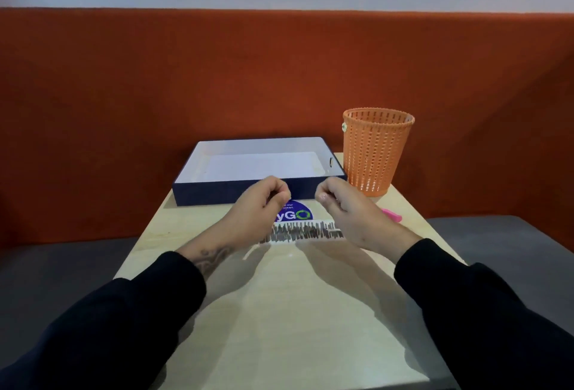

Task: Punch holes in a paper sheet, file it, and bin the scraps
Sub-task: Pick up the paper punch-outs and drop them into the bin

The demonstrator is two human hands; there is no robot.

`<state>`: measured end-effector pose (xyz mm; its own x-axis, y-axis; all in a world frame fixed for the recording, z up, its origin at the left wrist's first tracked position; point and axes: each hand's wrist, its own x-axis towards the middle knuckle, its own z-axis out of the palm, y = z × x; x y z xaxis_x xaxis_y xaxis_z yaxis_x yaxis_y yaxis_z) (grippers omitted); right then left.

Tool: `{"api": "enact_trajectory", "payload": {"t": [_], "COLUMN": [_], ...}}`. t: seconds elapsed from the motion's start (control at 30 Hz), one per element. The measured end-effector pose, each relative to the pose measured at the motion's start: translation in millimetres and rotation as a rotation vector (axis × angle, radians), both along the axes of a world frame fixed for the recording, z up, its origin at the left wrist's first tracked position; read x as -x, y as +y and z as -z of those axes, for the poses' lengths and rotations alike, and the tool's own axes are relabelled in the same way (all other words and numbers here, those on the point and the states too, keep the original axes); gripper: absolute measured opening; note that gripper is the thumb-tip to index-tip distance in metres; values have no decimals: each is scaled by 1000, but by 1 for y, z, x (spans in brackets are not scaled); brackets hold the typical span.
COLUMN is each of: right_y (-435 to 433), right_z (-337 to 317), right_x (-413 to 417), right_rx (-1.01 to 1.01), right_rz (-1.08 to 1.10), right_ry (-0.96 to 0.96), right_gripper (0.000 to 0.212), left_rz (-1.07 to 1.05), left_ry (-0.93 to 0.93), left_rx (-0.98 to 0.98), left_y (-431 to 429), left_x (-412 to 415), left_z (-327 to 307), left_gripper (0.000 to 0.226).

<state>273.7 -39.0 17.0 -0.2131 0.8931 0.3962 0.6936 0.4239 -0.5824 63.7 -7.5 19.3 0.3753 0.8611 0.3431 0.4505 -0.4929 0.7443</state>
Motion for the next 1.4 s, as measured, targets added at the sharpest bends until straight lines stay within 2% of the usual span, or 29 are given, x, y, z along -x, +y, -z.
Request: {"api": "enact_trajectory", "payload": {"t": [0.17,0.3,0.43,0.63,0.97,1.23,1.4], "right_y": [22,54,87,120,125,124,124], "right_z": [-72,-121,-143,-144,-134,-128,-124], "right_x": [-38,-78,-107,-140,-152,-155,-155], "right_rx": [-97,-55,-29,34,80,91,56], "right_rz": [137,285,347,386,358,296,287], "right_ry": [16,-39,-111,-174,-156,-85,-79], "right_gripper": [18,20,17,15,25,35,33], "left_rz": [53,55,51,59,99,118,124], "left_ry": [-17,1,56,132,133,124,69], "left_rx": [-134,-200,-217,-169,-72,-67,-40], "left_y": [41,75,108,147,157,155,157], "left_x": [-47,-93,-133,-169,-183,-182,-182], "left_z": [-62,-106,-129,-130,-116,-114,-114], "left_gripper": [14,15,16,13,17,25,18]}}
